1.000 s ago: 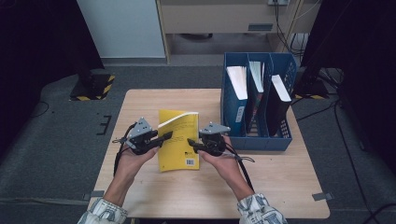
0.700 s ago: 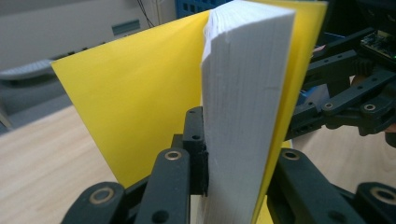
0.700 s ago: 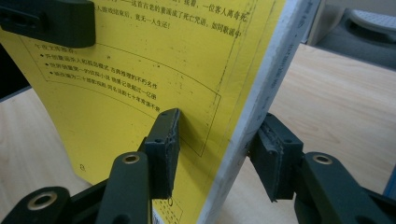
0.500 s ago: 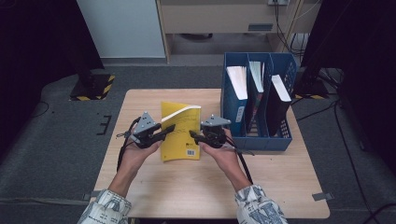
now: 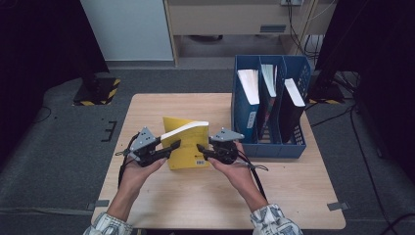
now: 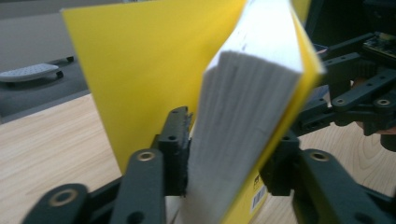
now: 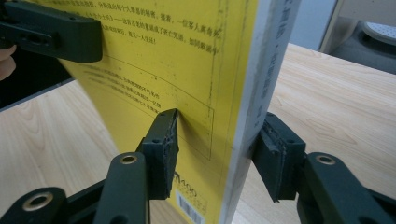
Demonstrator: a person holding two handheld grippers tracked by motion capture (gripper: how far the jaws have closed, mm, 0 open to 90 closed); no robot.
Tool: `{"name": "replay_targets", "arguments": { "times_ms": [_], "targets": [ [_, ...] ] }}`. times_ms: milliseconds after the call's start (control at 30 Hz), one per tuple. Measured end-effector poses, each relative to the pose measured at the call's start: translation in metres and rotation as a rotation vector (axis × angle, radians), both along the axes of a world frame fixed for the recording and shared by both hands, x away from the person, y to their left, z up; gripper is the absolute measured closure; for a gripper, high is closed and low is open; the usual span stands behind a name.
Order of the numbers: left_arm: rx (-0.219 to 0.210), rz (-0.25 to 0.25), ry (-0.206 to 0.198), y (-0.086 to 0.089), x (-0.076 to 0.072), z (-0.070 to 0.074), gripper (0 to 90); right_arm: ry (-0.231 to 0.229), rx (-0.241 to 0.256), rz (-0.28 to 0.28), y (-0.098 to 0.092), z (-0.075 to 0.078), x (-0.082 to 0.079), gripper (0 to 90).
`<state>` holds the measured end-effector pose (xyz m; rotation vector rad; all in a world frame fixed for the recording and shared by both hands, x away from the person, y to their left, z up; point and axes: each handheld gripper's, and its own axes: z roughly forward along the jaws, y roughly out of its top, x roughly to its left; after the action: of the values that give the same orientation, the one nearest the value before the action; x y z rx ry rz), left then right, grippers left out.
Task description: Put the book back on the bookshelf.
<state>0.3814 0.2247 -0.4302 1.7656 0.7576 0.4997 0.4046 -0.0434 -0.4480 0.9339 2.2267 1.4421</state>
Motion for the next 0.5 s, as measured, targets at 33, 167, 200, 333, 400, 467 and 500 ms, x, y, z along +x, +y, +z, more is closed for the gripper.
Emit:
{"name": "replay_targets", "arguments": {
  "times_ms": [33, 167, 200, 333, 400, 467, 500],
  "targets": [
    [0.006, 0.001, 0.002, 0.001, -0.001, -0.002, 55.0, -0.004, -0.007, 0.005, 0.000, 0.000, -0.002, 52.9],
    [0.006, 0.013, -0.001, 0.003, -0.005, -0.001, 51.7, -0.004, -0.004, 0.017, -0.002, 0.000, -0.007, 54.9],
    [0.005, 0.013, -0.002, 0.004, -0.007, -0.002, 51.1, -0.004, -0.003, 0.023, -0.002, 0.000, -0.008, 55.2],
    [0.019, 0.033, 0.004, 0.009, -0.012, -0.003, 48.2, -0.008, -0.007, 0.035, -0.001, 0.001, -0.015, 55.7],
    [0.026, 0.052, 0.016, 0.014, -0.014, -0.005, 47.2, -0.009, -0.008, 0.043, -0.001, 0.001, -0.018, 55.8],
    [0.018, 0.068, 0.027, 0.018, -0.014, -0.008, 47.2, -0.011, -0.010, 0.051, -0.001, 0.000, -0.023, 56.0],
    [0.020, 0.071, 0.033, 0.019, -0.015, -0.010, 47.1, -0.010, -0.010, 0.056, 0.000, 0.000, -0.025, 56.0]
  ]
}}
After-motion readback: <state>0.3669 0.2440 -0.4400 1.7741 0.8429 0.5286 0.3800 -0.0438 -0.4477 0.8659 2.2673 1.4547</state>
